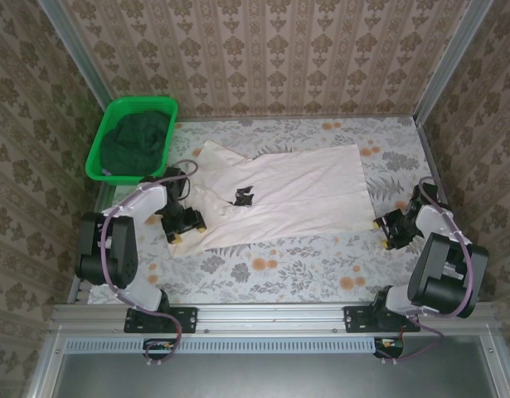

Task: Fold and stack the t-shirts

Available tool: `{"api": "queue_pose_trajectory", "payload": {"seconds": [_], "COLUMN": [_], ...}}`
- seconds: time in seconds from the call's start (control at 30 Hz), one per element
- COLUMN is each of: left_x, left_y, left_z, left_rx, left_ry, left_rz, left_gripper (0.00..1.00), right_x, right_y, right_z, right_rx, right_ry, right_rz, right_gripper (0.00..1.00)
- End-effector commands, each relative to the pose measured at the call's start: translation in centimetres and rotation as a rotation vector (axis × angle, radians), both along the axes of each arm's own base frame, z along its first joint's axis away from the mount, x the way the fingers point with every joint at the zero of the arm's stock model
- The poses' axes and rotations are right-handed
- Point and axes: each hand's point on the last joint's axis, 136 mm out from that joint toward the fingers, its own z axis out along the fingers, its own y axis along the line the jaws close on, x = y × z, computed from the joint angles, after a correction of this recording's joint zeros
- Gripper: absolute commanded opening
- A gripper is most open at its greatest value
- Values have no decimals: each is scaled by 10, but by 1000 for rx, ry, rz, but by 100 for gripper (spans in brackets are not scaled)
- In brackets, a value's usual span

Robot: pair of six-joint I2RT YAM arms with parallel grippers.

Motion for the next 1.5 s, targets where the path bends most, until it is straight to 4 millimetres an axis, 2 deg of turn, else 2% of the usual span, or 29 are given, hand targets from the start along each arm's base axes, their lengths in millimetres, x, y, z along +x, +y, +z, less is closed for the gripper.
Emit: {"api": "queue_pose_trajectory", "payload": {"seconds": [0.0,0.27,0.47,0.6,0.87,1.0,1.1,1.13,1.3,1.47], "left_x": [-10,-38,-42,-48,-35,-25,-24,-25,-37,-56], "left_y": [12,10,8,19,35,38,44,47,56,56], "left_z": [17,-16,-33,-42,-52,-53,-54,-53,-48,-49], "left_rx": [21,-89,-113,-61,-21,-4,31,47,103,100], "left_ry": [0,85,93,101,77,62,69,72,83,109], "left_rz": [18,220,299,323,327,303,281,277,244,244], "left_gripper": [68,58,58,52,36,21,5,1,0,0], "right_x": [-4,19,25,27,32,30,23,20,-2,-28], "right_y": [2,2,-3,-1,-8,-12,-17,-18,-28,-34], "right_z": [-1,-8,-12,-21,-33,-36,-38,-38,-36,-34], "right_rx": [-34,-28,-52,-36,-63,-81,-104,-110,-146,-118], "right_ry": [11,33,44,64,87,111,161,173,223,229], "right_rz": [4,64,87,100,92,90,90,90,73,-16], "right_gripper": [50,46,42,38,21,10,0,0,0,0]}}
